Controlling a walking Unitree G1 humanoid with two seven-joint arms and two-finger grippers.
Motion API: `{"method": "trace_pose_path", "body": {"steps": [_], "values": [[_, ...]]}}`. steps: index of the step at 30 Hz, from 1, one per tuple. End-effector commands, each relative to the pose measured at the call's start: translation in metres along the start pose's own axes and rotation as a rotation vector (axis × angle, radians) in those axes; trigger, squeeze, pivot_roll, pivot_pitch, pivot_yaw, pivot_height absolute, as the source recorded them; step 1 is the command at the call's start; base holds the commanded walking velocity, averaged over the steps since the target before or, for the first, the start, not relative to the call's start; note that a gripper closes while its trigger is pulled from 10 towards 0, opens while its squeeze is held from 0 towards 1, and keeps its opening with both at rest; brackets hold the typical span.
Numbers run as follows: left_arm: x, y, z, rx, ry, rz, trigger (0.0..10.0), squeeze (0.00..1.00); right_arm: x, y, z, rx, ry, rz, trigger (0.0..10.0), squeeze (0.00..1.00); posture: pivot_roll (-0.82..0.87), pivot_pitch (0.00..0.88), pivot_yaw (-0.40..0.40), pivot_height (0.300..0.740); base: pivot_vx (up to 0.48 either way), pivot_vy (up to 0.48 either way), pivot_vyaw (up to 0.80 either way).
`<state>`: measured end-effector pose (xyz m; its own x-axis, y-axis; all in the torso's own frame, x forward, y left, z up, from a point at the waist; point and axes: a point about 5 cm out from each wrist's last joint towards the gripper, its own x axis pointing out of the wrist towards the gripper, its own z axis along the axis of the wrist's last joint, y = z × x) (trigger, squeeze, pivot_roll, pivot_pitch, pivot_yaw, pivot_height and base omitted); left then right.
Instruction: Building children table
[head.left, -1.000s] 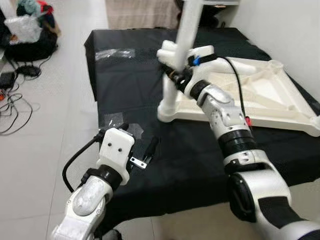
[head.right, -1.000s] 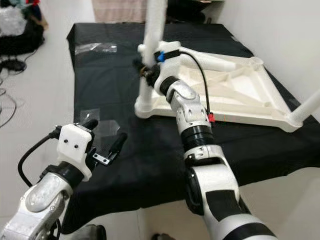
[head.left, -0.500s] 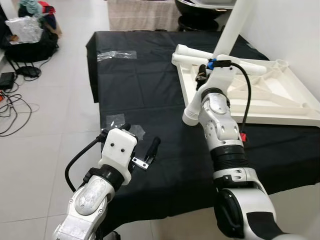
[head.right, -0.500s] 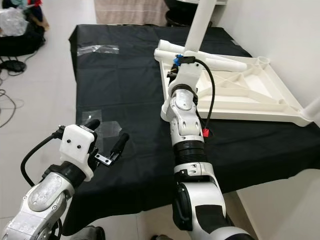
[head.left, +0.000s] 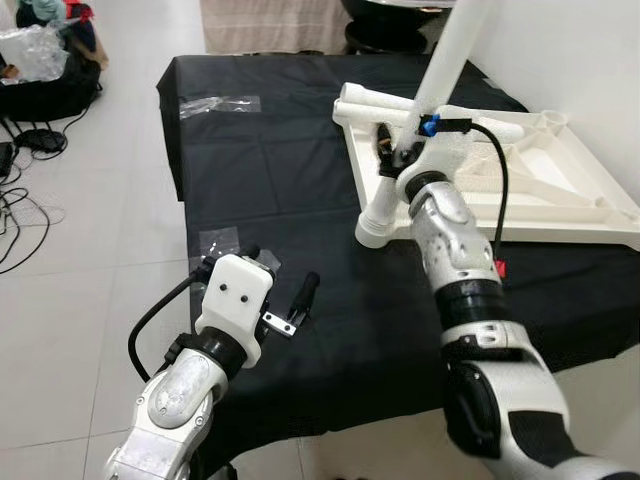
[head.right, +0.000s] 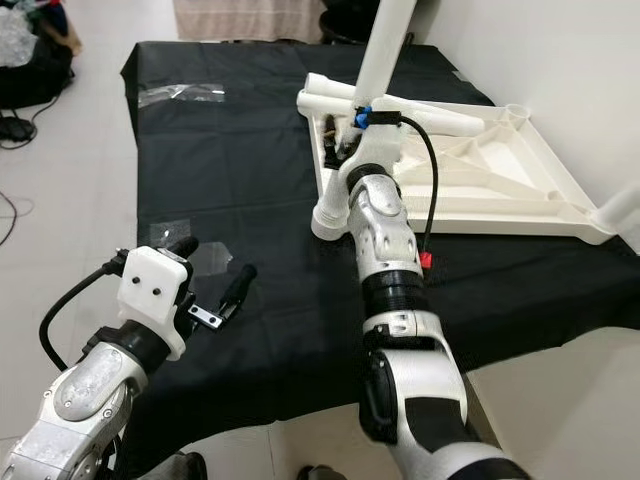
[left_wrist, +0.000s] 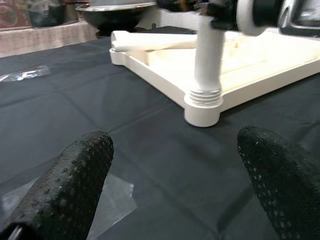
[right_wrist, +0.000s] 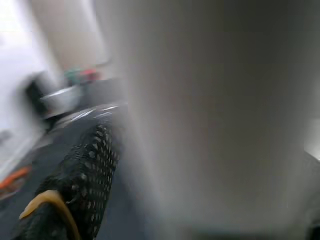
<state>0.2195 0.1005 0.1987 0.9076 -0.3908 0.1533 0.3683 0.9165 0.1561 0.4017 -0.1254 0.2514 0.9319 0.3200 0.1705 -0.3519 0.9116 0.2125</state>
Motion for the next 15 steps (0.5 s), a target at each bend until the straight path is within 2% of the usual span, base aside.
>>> {"method": "trace_pose_path", "body": {"steps": [1, 2, 3, 4, 5, 6, 7, 8, 9, 11, 14, 15], "values": [[0.0, 0.0, -0.003, -0.004, 0.009, -0.001, 10.0, 0.0, 0.001, 0.01, -0.007, 0.04, 0.058, 0.134, 10.0, 0.0, 0.09, 0.149, -0.119, 0.74, 0.0, 0.0, 0.0], [0.0, 0.0, -0.003, -0.003, 0.01, -0.002, 10.0, 0.0, -0.001, 0.013, -0.008, 0.045, 0.082, 0.246, 10.0, 0.0, 0.09, 0.149, -0.119, 0.74, 0.0, 0.0, 0.0], [0.0, 0.0, -0.003, -0.003, 0.01, -0.002, 10.0, 0.0, -0.001, 0.013, -0.008, 0.045, 0.082, 0.246, 10.0, 0.0, 0.09, 0.149, -0.119, 0.74, 0.0, 0.0, 0.0], [0.0, 0.0, -0.003, -0.002, 0.011, -0.001, 10.0, 0.0, -0.007, 0.017, -0.008, 0.054, 0.107, 0.396, 10.0, 0.0, 0.1, 0.149, -0.12, 0.74, 0.0, 0.0, 0.0], [0.0, 0.0, -0.003, -0.002, 0.011, -0.001, 10.0, 0.0, -0.007, 0.017, -0.008, 0.054, 0.107, 0.396, 10.0, 0.0, 0.1, 0.149, -0.12, 0.74, 0.0, 0.0, 0.0], [0.0, 0.0, -0.003, 0.0, 0.011, 0.001, 10.0, 0.0, -0.015, 0.021, -0.006, 0.063, 0.12, 0.554, 10.0, 0.0, 0.1, 0.15, -0.118, 0.74, 0.0, 0.0, 0.0], [0.0, 0.0, -0.003, 0.0, 0.011, 0.001, 10.0, 0.0, -0.015, 0.021, -0.006, 0.063, 0.12, 0.554, 10.0, 0.0, 0.1, 0.15, -0.118, 0.74, 0.0, 0.0, 0.0], [-0.001, 0.001, -0.003, 0.002, 0.011, 0.002, 10.0, 0.0, -0.023, 0.024, -0.004, 0.051, 0.129, 0.696, 10.0, 0.0, 0.1, 0.15, -0.12, 0.74, 0.0, 0.0, 0.0], [-0.001, 0.001, -0.003, 0.002, 0.011, 0.002, 10.0, 0.0, -0.023, 0.024, -0.004, 0.051, 0.129, 0.696, 10.0, 0.0, 0.1, 0.15, -0.12, 0.74, 0.0, 0.0, 0.0], [-0.001, 0.001, -0.003, 0.001, 0.011, 0.002, 10.0, 0.0, -0.034, 0.027, -0.007, 0.032, 0.17, 0.881, 10.0, 0.0, 0.1, 0.152, -0.121, 0.74, 0.0, 0.0, 0.0], [-0.001, 0.0, -0.003, 0.0, 0.011, 0.001, 10.0, 0.0, -0.036, 0.027, -0.008, 0.033, 0.184, 0.919, 10.0, 0.0, 0.1, 0.152, -0.121, 0.74, 0.0, 0.0, 0.0], [-0.001, -0.001, -0.003, -0.001, 0.011, -0.001, 10.0, 0.0, -0.038, 0.03, -0.007, 0.063, 0.183, 0.966, 10.0, 0.0, 0.1, 0.152, -0.121, 0.74, 0.0, 0.0, 0.0]]}}
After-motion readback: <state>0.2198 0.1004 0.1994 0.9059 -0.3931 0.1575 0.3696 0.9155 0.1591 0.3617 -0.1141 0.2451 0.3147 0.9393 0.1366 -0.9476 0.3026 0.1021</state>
